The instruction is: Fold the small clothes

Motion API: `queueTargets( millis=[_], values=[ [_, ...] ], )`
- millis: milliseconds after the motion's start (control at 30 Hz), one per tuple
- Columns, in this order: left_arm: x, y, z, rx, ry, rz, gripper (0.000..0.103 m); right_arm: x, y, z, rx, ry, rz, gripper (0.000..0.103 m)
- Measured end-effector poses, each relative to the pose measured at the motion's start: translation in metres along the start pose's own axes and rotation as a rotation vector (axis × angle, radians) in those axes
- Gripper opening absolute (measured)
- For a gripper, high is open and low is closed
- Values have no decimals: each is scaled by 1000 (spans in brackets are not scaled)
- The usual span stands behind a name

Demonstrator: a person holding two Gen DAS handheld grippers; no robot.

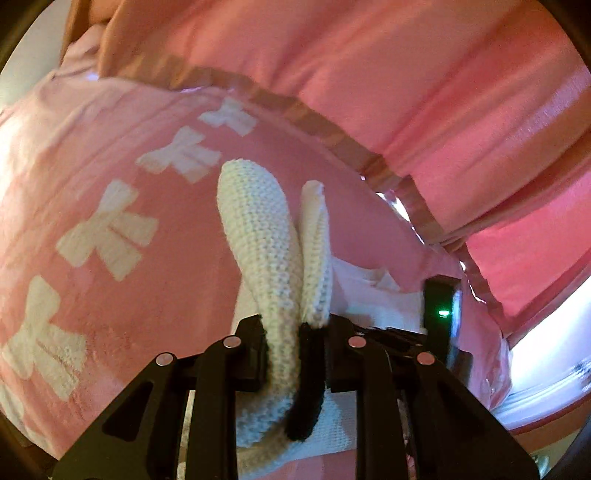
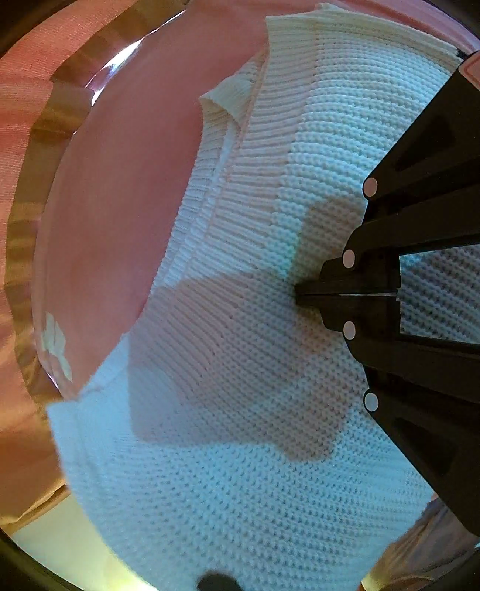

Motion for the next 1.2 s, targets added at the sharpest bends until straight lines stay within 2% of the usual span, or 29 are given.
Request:
queueTargets(
  millis=[133,267,333,433,500,600,700,833,900,933,967,1000,1067,1133,1200],
  values=[
    [-37,7,-8,-16,-48,-16,20,-7,3,-6,-19,-16,32,0],
    [-68,7,-19,-11,-68,0,20,-20,9,-9,-28,-97,140,0],
    [-90,6,-27,-4,-93,11,20,-38,29,-10,-31,-170,187,0],
    [-129,2,-42,-1,-144,18,20,-80,91,-12,-151,-178,82,0],
    [-158,-9,-57,17,-173,6,20,-118,132,-28,-217,-224,26,3],
    [-191,-30,-82,59,-208,-6,20,-162,159,-64,-257,-317,-1,11],
    [-211,-63,-113,116,-236,8,21,-192,171,-96,-272,-365,-4,11],
    [-210,-105,-151,183,-242,23,35,-190,165,-137,-230,-339,-30,11],
    [-207,-99,-165,153,-280,-8,45,-189,164,-149,-208,-316,-34,16],
    [-206,-92,-168,133,-311,-12,63,-188,163,-152,-207,-313,-28,24],
    [-203,-81,-170,101,-355,-16,75,-185,163,-153,-208,-306,-14,29],
    [-198,-68,-171,60,-398,-22,77,-179,163,-153,-213,-295,0,36],
    [-183,-48,-172,2,-480,7,87,-167,161,-147,-221,-255,21,41],
    [-162,-35,-176,-5,-540,45,87,-152,158,-143,-217,-224,27,53],
    [-133,-30,-183,17,-570,78,87,-139,144,-139,-183,-201,39,54]
  ],
)
Point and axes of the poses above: each gripper's, at about its wrist camera, not at the fingertips, and y roughly against the way its jaws point, x to its left, z to its top, the point moved 6 cm from there along -y, roughly the way its jaws point, and after that the axes turned 7 degrees about y, right-handed, at the moved point
